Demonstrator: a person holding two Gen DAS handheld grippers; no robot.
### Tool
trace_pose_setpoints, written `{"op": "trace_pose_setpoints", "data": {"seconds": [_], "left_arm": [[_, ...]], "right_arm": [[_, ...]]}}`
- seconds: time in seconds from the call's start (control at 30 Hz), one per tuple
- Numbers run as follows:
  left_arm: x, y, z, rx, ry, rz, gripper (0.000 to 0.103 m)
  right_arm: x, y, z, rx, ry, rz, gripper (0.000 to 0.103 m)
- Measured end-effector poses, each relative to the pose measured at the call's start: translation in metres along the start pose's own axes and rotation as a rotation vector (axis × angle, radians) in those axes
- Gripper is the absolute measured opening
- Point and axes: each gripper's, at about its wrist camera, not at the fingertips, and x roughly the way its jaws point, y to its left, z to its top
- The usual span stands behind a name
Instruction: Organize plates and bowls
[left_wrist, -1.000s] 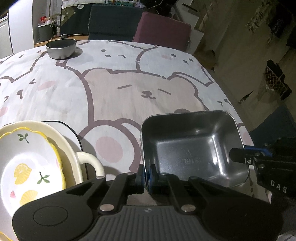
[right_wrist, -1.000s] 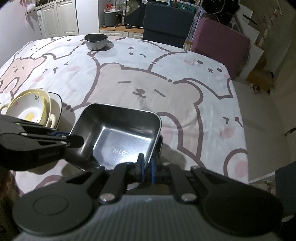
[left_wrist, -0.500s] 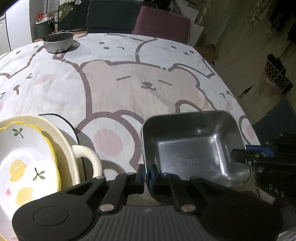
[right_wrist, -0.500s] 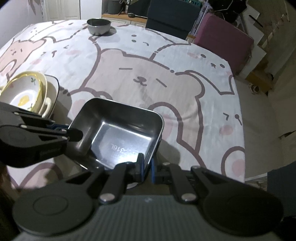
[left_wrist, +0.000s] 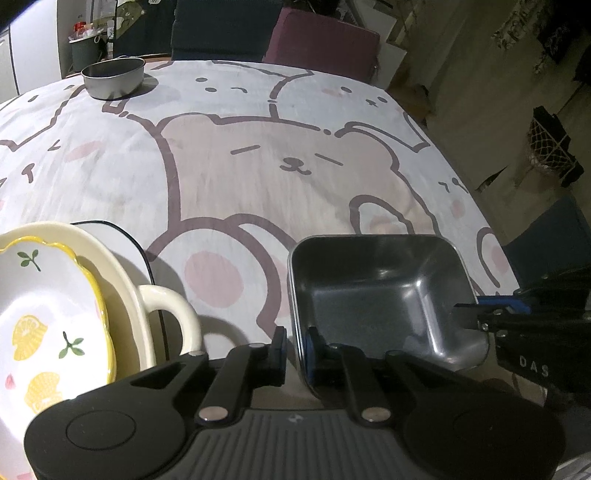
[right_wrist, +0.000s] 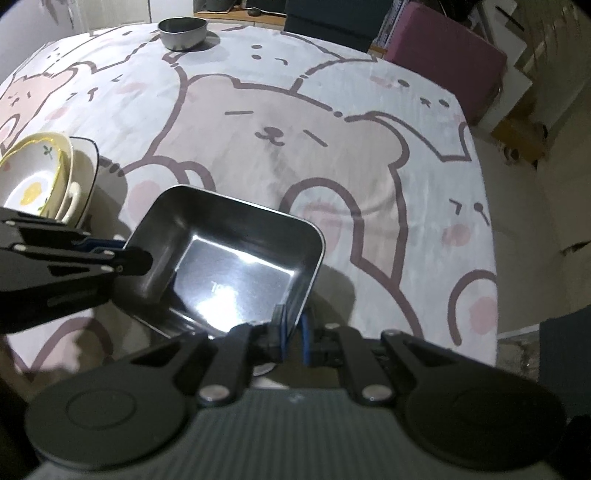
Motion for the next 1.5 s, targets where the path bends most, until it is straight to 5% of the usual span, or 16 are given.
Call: {"op": "trace_pose_setpoints", "data": {"seconds": [0.5,0.9,1.0,1.13,1.27,1.33,1.5], "left_arm": [[0.002,0.0,0.001,-0.005,0.013,-0.017,0.014],[-0.004,-0.002,0.005,0.014,0.016,-0.01,0.016],[-0.013,-0.002,0.007,0.006,0.006,-0.032,0.036],[-0.027,-0.005,0.005,0.013,-0.004,-0.073,0.044],[-0.05,-0.007,0.003,0.027,-0.04,-0.093,0.079],[-0.065,-0.006,0.003,0.029,-0.055,-0.097,0.087],[-0.112,0.008,0.01,0.054,-0.145,-0.091,0.103]], "right_arm": [[0.032,-0.042,-0.006,0.235,0.062,0.176,0.021],[0.041,-0.045,-0.009,0.263,0.068,0.188,0.03],[0.039,-0.043,-0.012,0.256,0.066,0.193,0.036],[0.025,-0.046,-0.02,0.249,0.029,0.175,0.061],[0.001,-0.05,-0.033,0.25,-0.041,0.163,0.08],[-0.013,-0.052,-0.04,0.247,-0.083,0.166,0.094],[-0.056,-0.045,-0.052,0.221,-0.203,0.178,0.103]]}}
